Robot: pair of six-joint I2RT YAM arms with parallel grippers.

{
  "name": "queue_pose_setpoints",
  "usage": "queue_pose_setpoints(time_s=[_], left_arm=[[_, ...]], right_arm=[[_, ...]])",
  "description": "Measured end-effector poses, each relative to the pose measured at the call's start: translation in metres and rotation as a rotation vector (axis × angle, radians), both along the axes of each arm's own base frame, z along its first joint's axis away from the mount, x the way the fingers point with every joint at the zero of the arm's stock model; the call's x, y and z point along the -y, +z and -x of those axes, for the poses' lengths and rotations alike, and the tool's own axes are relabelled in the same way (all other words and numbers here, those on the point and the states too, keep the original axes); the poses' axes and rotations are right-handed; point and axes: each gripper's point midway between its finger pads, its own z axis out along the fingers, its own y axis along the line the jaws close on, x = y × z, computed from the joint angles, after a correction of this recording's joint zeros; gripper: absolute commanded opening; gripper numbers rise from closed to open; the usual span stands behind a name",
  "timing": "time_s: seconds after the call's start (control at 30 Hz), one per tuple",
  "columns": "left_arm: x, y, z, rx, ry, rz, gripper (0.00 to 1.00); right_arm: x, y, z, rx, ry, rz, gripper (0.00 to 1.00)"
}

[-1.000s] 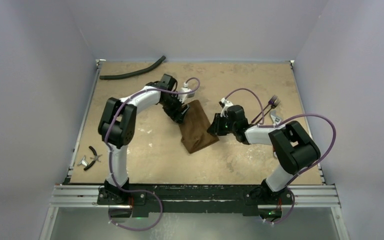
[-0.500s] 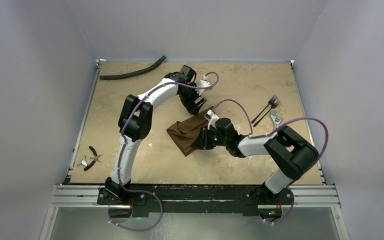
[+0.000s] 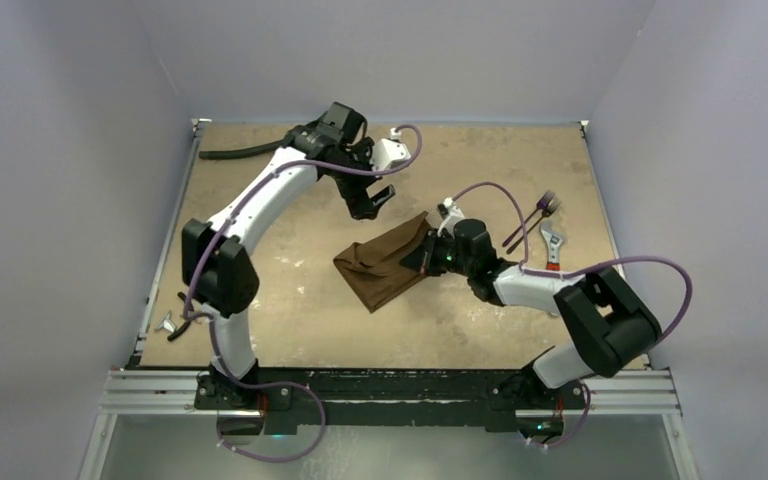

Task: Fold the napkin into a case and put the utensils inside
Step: Pass from the left arm to the right

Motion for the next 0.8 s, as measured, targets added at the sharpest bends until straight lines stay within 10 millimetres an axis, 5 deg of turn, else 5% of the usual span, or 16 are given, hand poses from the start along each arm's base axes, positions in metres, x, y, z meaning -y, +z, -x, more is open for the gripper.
queue_pose_setpoints(time_s=[0.17,0.23,0.33,0.57,0.67,0.8], left_arm=[[-0.01,0.045,0.003,0.14,0.023,0.039,0.98],[-0.018,0.043,0.008,0.167,0.046,0.029,0.85],[-0.026,0.015,0.023,0.123,0.01,-0.006,0.71],[-0.039,-0.071,0.064,-0.007,-0.084,-0.104,0.81],[-0.039,-0.088,0.076,-0.029,-0.108,-0.122,0.87],[-0.035,-0.093,0.078,-0.015,-0.134,-0.126,0.89]], right_arm=[[0.022,-0.014,-0.021,-0.033,-0.094,0.028,0.0],[0.024,-0.011,-0.026,-0.025,-0.113,0.035,0.0],[0.029,-0.002,-0.038,-0.015,-0.148,0.049,0.0],[0.063,0.013,-0.063,0.001,-0.305,0.119,0.0],[0.078,0.013,-0.072,0.001,-0.348,0.125,0.0],[0.091,-0.014,-0.08,-0.075,-0.361,0.152,0.0]])
